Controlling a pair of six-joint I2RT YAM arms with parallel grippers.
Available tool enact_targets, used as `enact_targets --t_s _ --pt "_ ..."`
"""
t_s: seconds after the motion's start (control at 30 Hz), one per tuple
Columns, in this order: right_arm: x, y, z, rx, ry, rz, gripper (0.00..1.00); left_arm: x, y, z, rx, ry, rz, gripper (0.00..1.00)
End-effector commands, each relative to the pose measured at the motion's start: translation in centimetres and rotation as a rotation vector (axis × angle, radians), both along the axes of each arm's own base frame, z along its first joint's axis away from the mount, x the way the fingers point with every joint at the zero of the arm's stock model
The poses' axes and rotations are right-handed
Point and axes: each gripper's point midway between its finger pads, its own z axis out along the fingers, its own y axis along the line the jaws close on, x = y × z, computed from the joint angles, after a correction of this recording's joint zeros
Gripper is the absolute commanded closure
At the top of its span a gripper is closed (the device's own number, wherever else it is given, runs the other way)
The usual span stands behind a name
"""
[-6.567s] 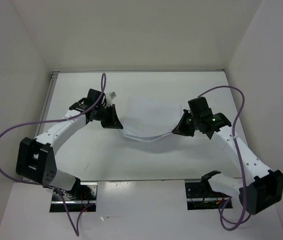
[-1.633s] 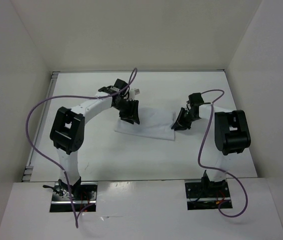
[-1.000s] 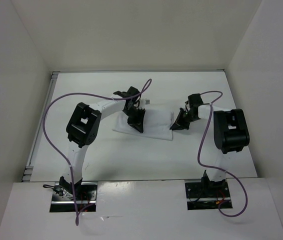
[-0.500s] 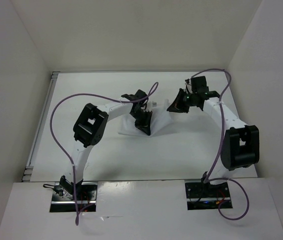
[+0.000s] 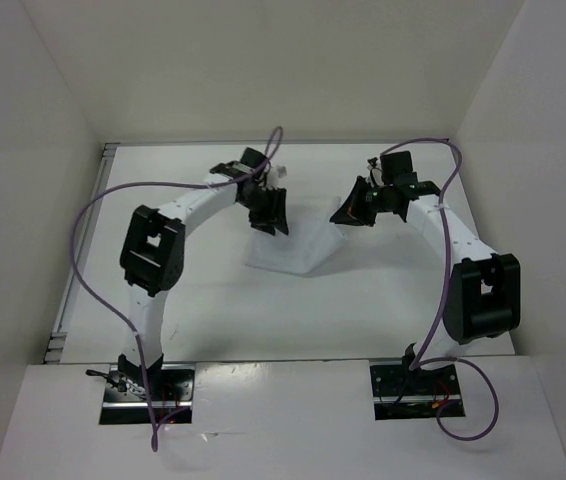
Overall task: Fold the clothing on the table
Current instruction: Fold the skirt
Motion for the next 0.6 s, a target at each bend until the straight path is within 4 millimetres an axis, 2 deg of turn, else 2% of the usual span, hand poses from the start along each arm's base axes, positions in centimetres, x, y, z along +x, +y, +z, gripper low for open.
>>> enact_targets --t_s 0.0,0.03,0.07,0.1,0.13,0.17,0.2,0.23,0.27,0.33,0.4,0.43,0.57 --pt "0.9 0.3 2.4 0.024 -0.054 0.007 1.0 4.4 7.1 4.0 0.069 -0.127 0.198 0.47" --pt "1.1 0.3 2.8 0.026 -0.063 0.007 1.0 4.8 8.5 3.4 0.095 -0.123 0.229 0.51" --pt "1.2 0.7 2.7 0.026 -0.062 0.016 1.0 5.2 10.5 2.2 0.128 -0.11 0.273 0.69" --pt "1.3 0.7 2.3 0.024 -0.05 0.016 1.0 5.5 11.4 1.0 0.146 -0.1 0.285 0.79" --pt "1.7 0.8 3.1 0.028 -0.072 0.016 1.0 5.4 12.3 -0.1 0.166 -0.082 0.301 0.86" --pt "1.6 1.2 2.6 0.026 -0.059 0.027 1.0 4.9 13.0 -1.9 0.186 -0.04 0.308 0.9" --pt "2.1 1.2 2.5 0.023 -0.054 0.015 1.0 4.3 13.6 -3.4 0.201 -0.007 0.315 0.92" --pt "2.0 2.1 3.1 0.027 -0.07 0.038 1.0 4.0 13.7 -4.5 0.211 0.014 0.313 0.93" --pt "2.1 2.2 2.5 0.024 -0.054 0.038 1.0 3.8 13.6 -4.8 0.203 0.016 0.31 0.93" --pt "2.6 3.2 2.5 0.022 -0.054 0.051 1.0 3.0 13.4 -6.1 0.21 0.042 0.309 0.93" --pt "2.5 4.4 1.7 0.018 -0.033 0.078 1.0 3.0 12.8 -6.0 0.197 0.033 0.297 0.93" --pt "2.9 4.9 1.9 0.025 -0.038 0.081 1.0 2.8 12.5 -6.3 0.186 0.05 0.289 0.93" --pt "2.6 8.3 0.8 0.017 -0.016 0.144 1.0 2.5 10.8 -6.1 0.129 0.057 0.269 0.93"
